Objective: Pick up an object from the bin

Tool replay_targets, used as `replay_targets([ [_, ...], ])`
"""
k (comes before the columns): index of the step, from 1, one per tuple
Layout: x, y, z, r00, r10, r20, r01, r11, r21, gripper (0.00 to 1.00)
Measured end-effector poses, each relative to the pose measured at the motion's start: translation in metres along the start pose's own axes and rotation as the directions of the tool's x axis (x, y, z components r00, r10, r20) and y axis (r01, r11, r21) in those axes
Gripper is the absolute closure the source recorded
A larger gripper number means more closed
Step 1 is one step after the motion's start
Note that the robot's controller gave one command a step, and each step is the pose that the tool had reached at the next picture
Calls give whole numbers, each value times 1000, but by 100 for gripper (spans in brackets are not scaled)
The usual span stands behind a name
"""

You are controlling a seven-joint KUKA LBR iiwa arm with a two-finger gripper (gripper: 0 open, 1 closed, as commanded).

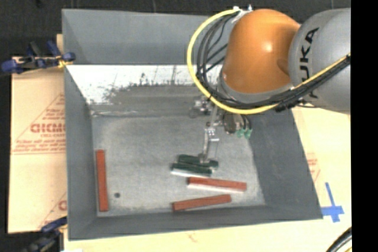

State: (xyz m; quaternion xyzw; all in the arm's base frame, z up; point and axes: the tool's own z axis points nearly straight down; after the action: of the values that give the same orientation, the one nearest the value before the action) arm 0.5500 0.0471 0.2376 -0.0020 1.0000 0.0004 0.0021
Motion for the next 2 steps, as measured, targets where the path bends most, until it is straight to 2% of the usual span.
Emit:
replay_targets([
  [1, 0, 0, 0, 1000, 1, 0, -1, 1000, 0, 0],
  [2, 17, -15, 44, 1000, 30, 6, -30, 1000, -1, 0],
])
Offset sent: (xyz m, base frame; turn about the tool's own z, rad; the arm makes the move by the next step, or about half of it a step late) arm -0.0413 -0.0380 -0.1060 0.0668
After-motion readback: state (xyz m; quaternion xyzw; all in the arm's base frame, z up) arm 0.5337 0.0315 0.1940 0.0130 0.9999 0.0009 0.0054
